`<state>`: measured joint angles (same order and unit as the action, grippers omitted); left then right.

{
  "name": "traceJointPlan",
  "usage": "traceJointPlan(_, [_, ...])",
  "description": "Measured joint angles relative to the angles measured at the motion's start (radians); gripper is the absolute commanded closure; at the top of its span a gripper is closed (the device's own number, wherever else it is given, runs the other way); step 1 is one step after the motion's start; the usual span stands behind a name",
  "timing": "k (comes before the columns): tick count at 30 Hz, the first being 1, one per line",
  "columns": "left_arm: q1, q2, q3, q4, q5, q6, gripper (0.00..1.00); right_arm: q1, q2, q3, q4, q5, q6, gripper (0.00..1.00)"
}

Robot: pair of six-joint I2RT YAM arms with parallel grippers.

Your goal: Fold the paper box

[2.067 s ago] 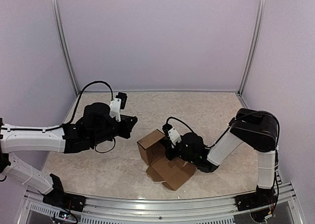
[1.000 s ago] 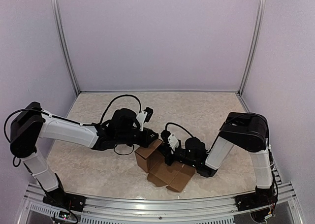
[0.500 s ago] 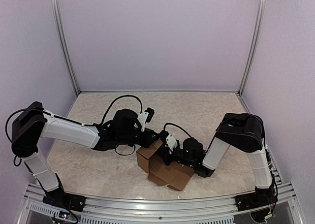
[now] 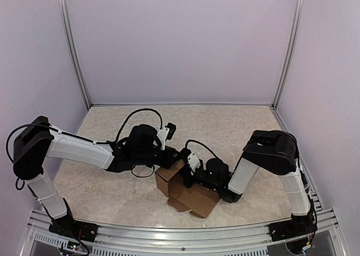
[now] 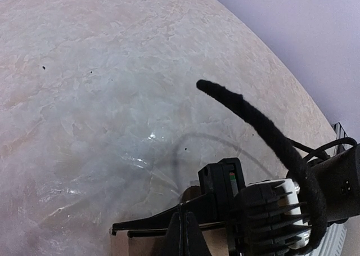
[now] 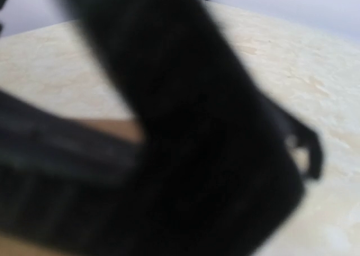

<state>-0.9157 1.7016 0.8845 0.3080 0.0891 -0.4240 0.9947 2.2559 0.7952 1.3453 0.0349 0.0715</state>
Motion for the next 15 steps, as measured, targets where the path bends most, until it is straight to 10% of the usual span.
traceJointPlan(10, [0.0, -0.002, -0.009, 0.013, -0.004, -0.02, 0.99, 0.0, 0.002, 0.0, 0.003, 0.007, 0.002, 1.0])
traceJointPlan(15, [0.0, -0.04, -0.033, 0.002, -0.021, -0.027, 0.69, 0.0, 0.002, -0.002, 0.006, 0.007, 0.007, 1.0])
